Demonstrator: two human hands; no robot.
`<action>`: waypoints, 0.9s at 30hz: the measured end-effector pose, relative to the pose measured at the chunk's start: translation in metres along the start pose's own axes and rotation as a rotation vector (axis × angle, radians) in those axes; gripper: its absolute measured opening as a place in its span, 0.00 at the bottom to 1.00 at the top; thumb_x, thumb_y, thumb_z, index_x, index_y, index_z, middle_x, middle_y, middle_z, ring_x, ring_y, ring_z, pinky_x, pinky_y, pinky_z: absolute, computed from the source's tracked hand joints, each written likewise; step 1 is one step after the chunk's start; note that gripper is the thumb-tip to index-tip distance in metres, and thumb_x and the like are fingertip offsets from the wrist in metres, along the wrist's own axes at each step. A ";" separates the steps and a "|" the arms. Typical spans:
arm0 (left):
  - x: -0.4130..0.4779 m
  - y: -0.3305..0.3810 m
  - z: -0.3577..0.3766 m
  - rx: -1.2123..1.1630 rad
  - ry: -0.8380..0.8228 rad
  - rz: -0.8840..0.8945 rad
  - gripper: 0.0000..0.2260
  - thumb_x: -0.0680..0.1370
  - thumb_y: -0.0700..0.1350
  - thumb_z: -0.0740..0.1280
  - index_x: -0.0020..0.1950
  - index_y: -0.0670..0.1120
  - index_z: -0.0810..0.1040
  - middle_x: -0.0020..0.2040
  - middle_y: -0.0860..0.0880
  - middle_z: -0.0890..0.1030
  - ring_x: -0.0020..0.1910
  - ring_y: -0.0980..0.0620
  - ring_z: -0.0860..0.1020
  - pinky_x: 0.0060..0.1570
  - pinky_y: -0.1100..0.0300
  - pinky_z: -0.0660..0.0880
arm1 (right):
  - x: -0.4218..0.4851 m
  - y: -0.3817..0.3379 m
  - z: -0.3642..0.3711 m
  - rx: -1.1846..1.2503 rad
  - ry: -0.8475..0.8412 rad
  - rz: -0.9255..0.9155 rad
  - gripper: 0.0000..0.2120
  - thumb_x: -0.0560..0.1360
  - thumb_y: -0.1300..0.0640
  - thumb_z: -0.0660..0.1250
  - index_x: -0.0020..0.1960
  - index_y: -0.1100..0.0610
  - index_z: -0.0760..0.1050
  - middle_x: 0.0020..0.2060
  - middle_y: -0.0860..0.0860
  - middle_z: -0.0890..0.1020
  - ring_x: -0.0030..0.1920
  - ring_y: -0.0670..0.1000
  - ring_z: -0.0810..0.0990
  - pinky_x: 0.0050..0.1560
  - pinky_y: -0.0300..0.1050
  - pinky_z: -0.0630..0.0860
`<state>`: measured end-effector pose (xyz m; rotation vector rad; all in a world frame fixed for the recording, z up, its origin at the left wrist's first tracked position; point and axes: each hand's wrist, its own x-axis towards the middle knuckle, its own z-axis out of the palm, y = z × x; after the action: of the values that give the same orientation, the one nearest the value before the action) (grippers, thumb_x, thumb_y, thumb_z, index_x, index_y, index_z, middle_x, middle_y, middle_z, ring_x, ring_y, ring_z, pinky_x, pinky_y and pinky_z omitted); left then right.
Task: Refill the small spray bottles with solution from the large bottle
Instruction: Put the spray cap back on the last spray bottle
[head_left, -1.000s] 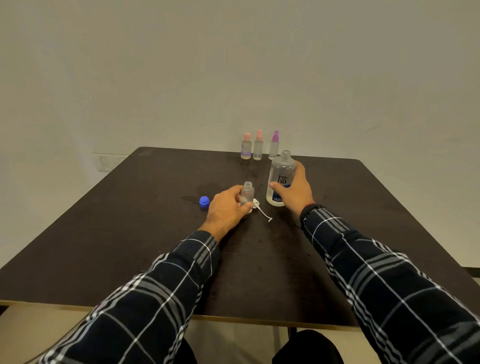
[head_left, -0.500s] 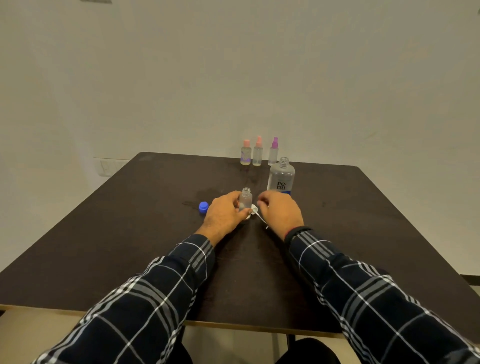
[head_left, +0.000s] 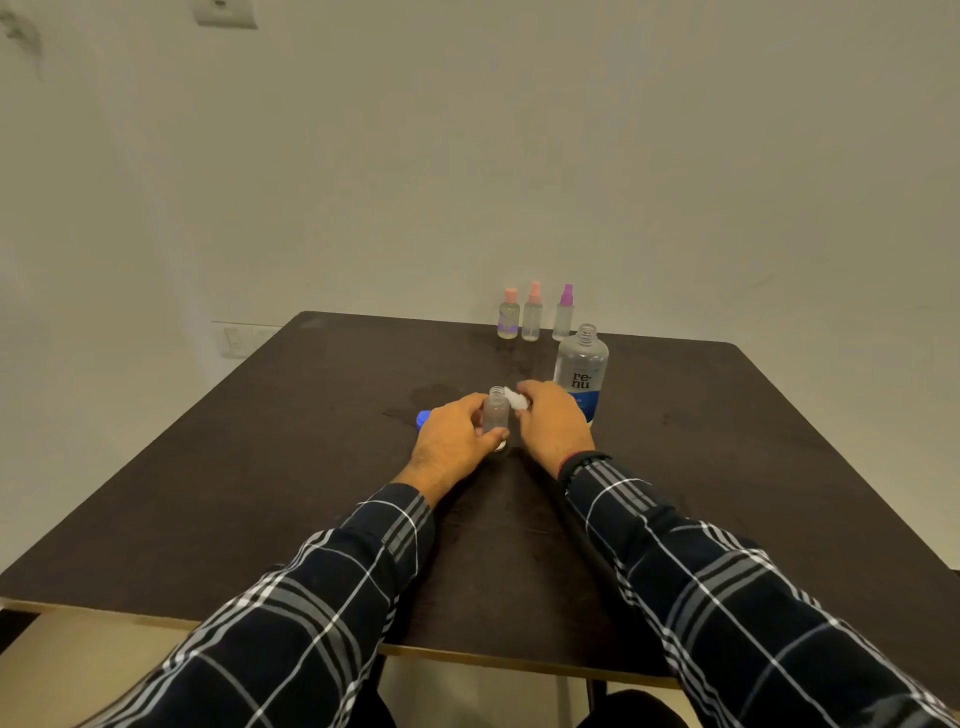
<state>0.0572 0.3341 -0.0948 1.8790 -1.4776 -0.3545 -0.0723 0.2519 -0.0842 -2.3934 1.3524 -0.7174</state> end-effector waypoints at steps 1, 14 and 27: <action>0.000 0.000 0.000 -0.001 -0.002 -0.004 0.21 0.77 0.51 0.72 0.69 0.51 0.74 0.56 0.52 0.81 0.51 0.57 0.77 0.52 0.63 0.72 | -0.001 0.000 -0.004 0.089 0.036 -0.012 0.16 0.80 0.60 0.64 0.67 0.55 0.76 0.60 0.55 0.79 0.60 0.55 0.78 0.63 0.48 0.73; -0.002 0.007 -0.001 0.026 -0.006 -0.057 0.23 0.78 0.52 0.72 0.71 0.50 0.73 0.59 0.49 0.81 0.56 0.52 0.79 0.61 0.53 0.76 | -0.009 -0.016 -0.045 0.826 0.352 -0.131 0.09 0.79 0.59 0.69 0.57 0.49 0.77 0.50 0.41 0.81 0.49 0.35 0.79 0.52 0.28 0.72; -0.002 0.008 -0.001 0.002 -0.016 -0.076 0.23 0.77 0.51 0.72 0.71 0.49 0.73 0.60 0.49 0.81 0.57 0.51 0.79 0.63 0.52 0.76 | -0.013 -0.018 -0.052 0.853 0.347 -0.169 0.13 0.78 0.61 0.69 0.56 0.44 0.77 0.52 0.42 0.81 0.52 0.34 0.78 0.53 0.27 0.71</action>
<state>0.0512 0.3355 -0.0886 1.9420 -1.4208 -0.4047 -0.0940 0.2715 -0.0352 -1.7351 0.7020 -1.4521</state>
